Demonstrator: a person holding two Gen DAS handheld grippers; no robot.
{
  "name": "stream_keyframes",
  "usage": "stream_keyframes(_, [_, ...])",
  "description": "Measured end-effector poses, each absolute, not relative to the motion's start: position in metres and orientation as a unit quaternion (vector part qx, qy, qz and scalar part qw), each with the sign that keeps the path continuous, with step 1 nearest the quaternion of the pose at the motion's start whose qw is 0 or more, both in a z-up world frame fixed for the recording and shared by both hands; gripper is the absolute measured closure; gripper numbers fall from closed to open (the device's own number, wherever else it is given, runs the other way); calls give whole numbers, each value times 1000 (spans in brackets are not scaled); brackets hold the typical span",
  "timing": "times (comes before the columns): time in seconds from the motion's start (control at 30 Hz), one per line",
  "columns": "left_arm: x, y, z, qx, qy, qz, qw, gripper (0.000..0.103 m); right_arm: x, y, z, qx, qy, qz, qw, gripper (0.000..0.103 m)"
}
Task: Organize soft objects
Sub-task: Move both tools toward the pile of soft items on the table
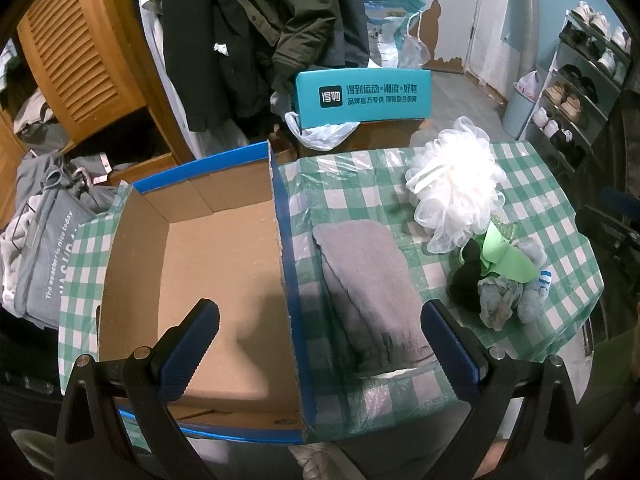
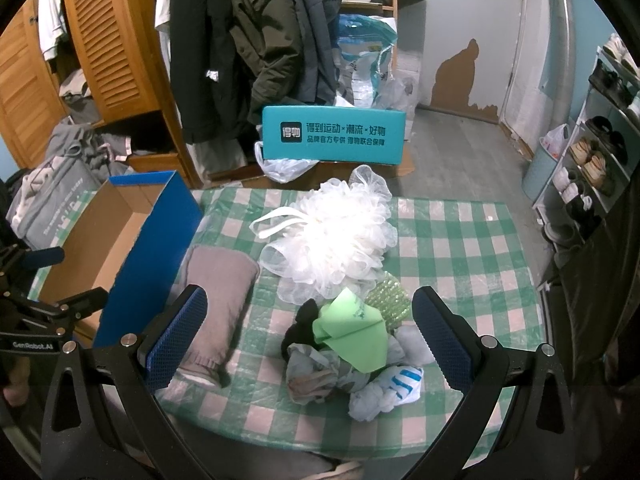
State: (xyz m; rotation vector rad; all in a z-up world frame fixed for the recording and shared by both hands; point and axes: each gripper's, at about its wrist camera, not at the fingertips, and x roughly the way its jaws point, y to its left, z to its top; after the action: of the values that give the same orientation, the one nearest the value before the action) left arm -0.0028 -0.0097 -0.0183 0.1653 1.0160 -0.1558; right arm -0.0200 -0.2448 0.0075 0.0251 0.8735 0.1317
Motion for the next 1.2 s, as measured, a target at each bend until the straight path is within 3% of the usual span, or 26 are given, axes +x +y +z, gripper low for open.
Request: stream_keyframes(1.2, [9,-48,-34,107,514,-84,847,1,-24,-284,-4,28,438,25,898,2])
